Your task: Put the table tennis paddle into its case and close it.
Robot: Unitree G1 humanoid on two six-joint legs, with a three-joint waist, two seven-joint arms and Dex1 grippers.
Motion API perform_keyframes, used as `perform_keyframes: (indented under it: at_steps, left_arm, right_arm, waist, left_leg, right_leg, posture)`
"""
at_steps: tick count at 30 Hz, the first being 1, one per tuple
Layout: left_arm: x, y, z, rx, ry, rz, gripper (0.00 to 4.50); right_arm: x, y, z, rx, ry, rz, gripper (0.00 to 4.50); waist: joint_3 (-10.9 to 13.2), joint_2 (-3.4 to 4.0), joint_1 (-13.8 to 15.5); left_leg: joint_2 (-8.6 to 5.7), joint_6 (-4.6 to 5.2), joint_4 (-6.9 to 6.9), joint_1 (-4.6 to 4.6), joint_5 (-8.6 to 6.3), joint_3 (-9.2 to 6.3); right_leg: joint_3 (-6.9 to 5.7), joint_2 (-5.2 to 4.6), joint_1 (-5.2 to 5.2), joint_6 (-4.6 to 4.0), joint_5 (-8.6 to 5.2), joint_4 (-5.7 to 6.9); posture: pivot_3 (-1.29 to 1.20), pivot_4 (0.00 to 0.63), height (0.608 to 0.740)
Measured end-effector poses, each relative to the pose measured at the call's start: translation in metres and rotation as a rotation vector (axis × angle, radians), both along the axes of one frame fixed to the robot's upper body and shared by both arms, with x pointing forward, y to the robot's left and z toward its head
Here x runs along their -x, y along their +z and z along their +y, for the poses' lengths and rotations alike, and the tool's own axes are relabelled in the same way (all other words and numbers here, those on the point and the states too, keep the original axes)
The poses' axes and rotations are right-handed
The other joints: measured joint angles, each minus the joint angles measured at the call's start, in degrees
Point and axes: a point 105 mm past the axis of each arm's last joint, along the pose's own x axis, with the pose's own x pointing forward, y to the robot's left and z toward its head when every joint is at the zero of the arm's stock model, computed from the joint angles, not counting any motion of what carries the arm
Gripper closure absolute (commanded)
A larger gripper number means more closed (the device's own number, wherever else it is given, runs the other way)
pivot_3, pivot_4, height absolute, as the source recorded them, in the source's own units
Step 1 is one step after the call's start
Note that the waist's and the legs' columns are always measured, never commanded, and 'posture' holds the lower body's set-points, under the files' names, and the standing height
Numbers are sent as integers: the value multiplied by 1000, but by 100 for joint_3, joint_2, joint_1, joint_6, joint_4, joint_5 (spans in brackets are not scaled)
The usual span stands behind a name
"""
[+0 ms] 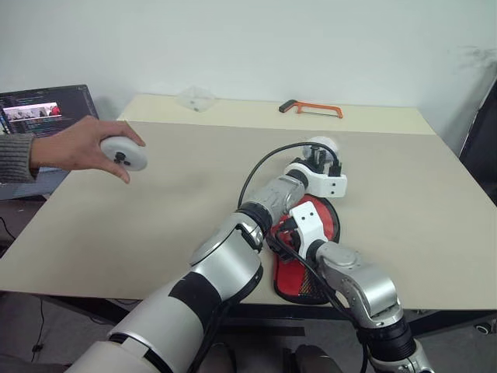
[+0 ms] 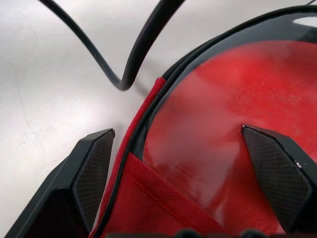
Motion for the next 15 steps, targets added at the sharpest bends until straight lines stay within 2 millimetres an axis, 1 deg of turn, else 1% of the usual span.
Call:
perform_keyframes:
  at_steps: [4, 9, 15]
  left_arm:
    - [6, -1, -7, -51, -55, -40, 4473]
    - [20, -8, -19, -147, -183, -90, 4473]
    - [31, -17, -26, -210, -276, -110, 4473]
  right_arm:
    - [1, -1, -1, 3, -8, -2, 0]
    - [3, -1, -2, 1, -7, -5, 0]
    - [6, -5, -3, 5, -1, 9, 0]
  waist:
    - [-2, 0, 24]
    - [-42, -2, 43]
    - [-128, 4, 52]
  left_leg:
    - [0, -5, 0, 0, -3, 1]
    - [-3, -21, 0, 1, -13, 1]
    - [-4, -43, 0, 5, -30, -1]
  right_leg:
    - [-1, -1, 1, 0, -6, 0]
    - [-5, -7, 6, 1, -23, -1]
    - [-8, -9, 13, -2, -43, -1]
  posture:
    - [0, 150, 740]
    - [0, 150, 740]
    - [0, 150, 740]
